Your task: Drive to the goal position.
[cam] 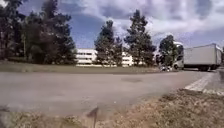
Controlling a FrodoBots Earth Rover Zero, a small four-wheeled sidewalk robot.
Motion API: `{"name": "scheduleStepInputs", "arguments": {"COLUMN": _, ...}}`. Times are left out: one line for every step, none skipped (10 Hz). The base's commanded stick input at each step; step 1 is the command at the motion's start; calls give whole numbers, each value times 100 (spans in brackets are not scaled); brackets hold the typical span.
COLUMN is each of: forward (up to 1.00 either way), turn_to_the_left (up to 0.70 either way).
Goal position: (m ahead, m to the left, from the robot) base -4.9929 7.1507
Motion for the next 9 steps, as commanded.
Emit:
{"name": "scheduleStepInputs", "arguments": {"forward": 0, "turn_to_the_left": 45}}
{"name": "scheduleStepInputs", "arguments": {"forward": 0, "turn_to_the_left": 45}}
{"name": "scheduleStepInputs", "arguments": {"forward": 0, "turn_to_the_left": 45}}
{"name": "scheduleStepInputs", "arguments": {"forward": 0, "turn_to_the_left": 45}}
{"name": "scheduleStepInputs", "arguments": {"forward": 0, "turn_to_the_left": 45}}
{"name": "scheduleStepInputs", "arguments": {"forward": 18, "turn_to_the_left": 38}}
{"name": "scheduleStepInputs", "arguments": {"forward": 36, "turn_to_the_left": 31}}
{"name": "scheduleStepInputs", "arguments": {"forward": 45, "turn_to_the_left": 27}}
{"name": "scheduleStepInputs", "arguments": {"forward": 45, "turn_to_the_left": 27}}
